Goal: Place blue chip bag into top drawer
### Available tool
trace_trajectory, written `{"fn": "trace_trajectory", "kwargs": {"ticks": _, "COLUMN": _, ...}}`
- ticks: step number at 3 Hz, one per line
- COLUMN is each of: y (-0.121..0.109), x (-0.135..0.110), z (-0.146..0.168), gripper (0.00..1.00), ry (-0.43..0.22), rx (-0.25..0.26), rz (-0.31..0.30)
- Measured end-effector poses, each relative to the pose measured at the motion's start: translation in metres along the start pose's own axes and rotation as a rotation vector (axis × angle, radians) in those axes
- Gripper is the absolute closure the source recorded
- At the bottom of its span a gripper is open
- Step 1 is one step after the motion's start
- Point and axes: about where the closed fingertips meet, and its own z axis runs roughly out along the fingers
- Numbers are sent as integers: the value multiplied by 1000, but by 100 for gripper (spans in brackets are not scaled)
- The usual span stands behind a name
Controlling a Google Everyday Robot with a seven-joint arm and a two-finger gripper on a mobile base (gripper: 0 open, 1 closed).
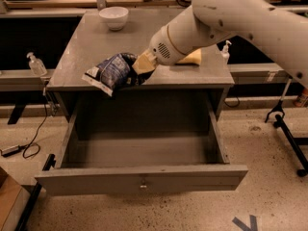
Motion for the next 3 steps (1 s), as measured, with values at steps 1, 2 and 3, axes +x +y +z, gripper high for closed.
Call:
{"fn": "trace_trajectory", "kwargs": {"ticks": 1, "y": 24, "x": 49, "z": -25, "gripper": 100, "ry": 67, "rx": -43, "rz": 95}}
{"fn": "trace_trajectory", "kwargs": {"ticks": 2, "y": 45, "x": 119, "z": -33, "gripper": 100, "ry": 146, "rx": -85, "rz": 272}}
{"fn": "trace_trajectory", "kwargs": {"ticks": 3, "y": 48, "x": 158, "z": -21, "gripper": 100, "ry": 174, "rx": -94, "rz": 372}}
